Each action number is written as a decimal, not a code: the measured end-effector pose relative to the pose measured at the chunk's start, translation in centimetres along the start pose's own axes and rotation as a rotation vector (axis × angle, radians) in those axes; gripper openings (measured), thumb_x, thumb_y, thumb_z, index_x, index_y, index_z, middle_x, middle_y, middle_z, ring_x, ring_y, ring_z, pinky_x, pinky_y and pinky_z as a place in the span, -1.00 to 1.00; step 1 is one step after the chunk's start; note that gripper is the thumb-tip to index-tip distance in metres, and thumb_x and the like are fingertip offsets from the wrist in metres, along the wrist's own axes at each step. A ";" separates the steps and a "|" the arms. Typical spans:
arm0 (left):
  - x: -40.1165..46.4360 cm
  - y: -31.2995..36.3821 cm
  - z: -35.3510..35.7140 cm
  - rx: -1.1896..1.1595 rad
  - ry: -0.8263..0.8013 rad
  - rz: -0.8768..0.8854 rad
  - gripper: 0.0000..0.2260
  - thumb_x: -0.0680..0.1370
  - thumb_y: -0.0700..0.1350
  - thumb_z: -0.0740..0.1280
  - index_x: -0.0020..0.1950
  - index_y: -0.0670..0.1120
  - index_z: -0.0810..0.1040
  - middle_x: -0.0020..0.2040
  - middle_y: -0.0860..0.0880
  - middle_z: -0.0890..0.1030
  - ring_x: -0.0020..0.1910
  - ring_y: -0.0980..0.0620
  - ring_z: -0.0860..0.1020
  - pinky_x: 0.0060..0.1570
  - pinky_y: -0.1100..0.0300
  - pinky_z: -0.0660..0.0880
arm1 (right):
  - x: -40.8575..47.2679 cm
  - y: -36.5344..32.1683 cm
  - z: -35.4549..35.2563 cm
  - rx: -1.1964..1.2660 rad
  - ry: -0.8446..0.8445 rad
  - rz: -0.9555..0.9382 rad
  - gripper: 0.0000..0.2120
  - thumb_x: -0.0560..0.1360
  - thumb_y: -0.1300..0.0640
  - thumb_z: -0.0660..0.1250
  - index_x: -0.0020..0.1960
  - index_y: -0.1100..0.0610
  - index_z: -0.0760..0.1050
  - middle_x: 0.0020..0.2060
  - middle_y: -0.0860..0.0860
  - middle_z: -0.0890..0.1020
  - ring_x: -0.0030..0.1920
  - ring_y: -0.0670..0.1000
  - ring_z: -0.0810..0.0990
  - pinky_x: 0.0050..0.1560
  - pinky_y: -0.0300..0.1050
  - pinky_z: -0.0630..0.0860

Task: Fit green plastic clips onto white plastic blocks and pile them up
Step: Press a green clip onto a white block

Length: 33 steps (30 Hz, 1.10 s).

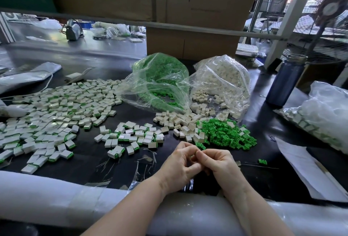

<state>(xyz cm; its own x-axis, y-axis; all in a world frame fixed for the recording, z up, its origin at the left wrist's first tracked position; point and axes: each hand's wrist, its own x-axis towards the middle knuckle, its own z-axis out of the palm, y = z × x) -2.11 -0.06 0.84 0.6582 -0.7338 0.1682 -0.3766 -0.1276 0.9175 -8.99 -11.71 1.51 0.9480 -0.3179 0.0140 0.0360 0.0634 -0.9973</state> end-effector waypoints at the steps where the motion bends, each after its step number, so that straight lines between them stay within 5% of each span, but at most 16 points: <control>1: 0.0 0.1 0.0 -0.001 0.000 -0.001 -0.96 0.49 -0.27 0.33 -0.11 -0.14 0.54 0.01 -0.06 0.40 -0.17 0.09 0.43 -0.09 0.19 0.47 | 0.0 0.1 0.0 -0.003 0.003 0.000 -0.78 0.46 0.28 0.32 -0.32 0.23 0.63 -0.56 0.01 0.54 -0.56 -0.17 0.43 -0.54 -0.38 0.33; 6: 0.0 0.3 0.0 -0.065 0.024 -0.011 -0.94 0.50 -0.26 0.34 -0.10 -0.12 0.54 0.03 -0.06 0.39 -0.21 0.07 0.45 -0.20 0.31 0.47 | 0.1 0.2 0.1 -0.025 0.010 -0.012 -0.76 0.37 0.04 0.35 -0.30 0.20 0.65 -0.49 0.09 0.50 -0.46 -0.05 0.40 -0.45 -0.26 0.33; 8: 0.0 0.4 -0.2 -0.112 0.044 -0.026 -0.96 0.51 -0.23 0.35 -0.07 -0.11 0.55 0.06 -0.08 0.40 -0.19 -0.01 0.50 -0.15 0.20 0.54 | 0.2 0.2 0.2 -0.032 0.028 -0.040 -0.71 0.38 -0.01 0.31 -0.27 0.21 0.64 -0.46 0.11 0.52 -0.42 -0.03 0.44 -0.41 -0.23 0.39; 11: 0.2 0.2 -0.3 -0.069 0.101 -0.027 -0.94 0.51 -0.22 0.35 -0.06 -0.08 0.56 0.08 -0.10 0.43 -0.10 -0.01 0.52 -0.01 0.24 0.52 | 0.4 0.3 0.0 0.013 0.105 -0.053 -0.85 0.42 0.10 0.34 -0.19 0.16 0.64 -0.36 0.09 0.66 -0.35 -0.03 0.59 -0.33 -0.21 0.54; 15: 0.2 0.1 -0.3 0.004 0.123 -0.028 -0.94 0.51 -0.18 0.36 -0.04 -0.12 0.58 0.02 -0.05 0.45 -0.13 0.03 0.48 -0.06 0.33 0.47 | 0.2 0.3 -0.5 -0.109 0.174 -0.112 -0.92 0.43 0.34 0.38 -0.19 0.20 0.61 -0.35 0.05 0.66 -0.33 -0.06 0.61 -0.36 -0.24 0.53; 21: 0.2 0.1 -0.2 0.052 0.127 -0.029 -0.87 0.50 -0.18 0.37 0.00 -0.21 0.60 0.02 -0.03 0.45 -0.17 0.08 0.45 -0.10 0.37 0.44 | 0.1 0.2 -0.3 -0.258 0.188 -0.172 -0.86 0.38 0.33 0.44 -0.30 0.15 0.59 -0.48 -0.05 0.61 -0.43 -0.17 0.53 -0.36 -0.33 0.46; 27: 0.2 0.0 0.0 0.039 0.145 -0.048 -0.85 0.49 -0.16 0.37 0.00 -0.19 0.61 -0.06 0.01 0.49 -0.12 -0.01 0.52 0.02 0.20 0.52 | 0.4 0.7 -0.3 -0.317 0.194 -0.141 -0.83 0.45 0.29 0.37 -0.28 0.11 0.53 -0.51 -0.12 0.56 -0.45 -0.22 0.47 -0.37 -0.36 0.40; 33: 0.2 -0.6 -0.4 0.009 0.287 -0.116 -0.83 0.52 -0.23 0.33 -0.05 0.07 0.54 -0.17 0.04 0.58 -0.18 0.08 0.57 -0.10 0.27 0.56 | 0.6 0.7 -0.8 -0.377 0.366 -0.200 -0.86 0.44 0.25 0.41 -0.29 0.12 0.56 -0.42 -0.06 0.59 -0.37 -0.22 0.52 -0.29 -0.39 0.44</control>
<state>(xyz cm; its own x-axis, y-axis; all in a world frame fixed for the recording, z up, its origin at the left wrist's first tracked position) -1.49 0.08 0.45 0.8539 -0.4955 0.1591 -0.2934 -0.2060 0.9335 -8.64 -12.59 0.74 0.7602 -0.6009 0.2470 0.0247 -0.3531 -0.9353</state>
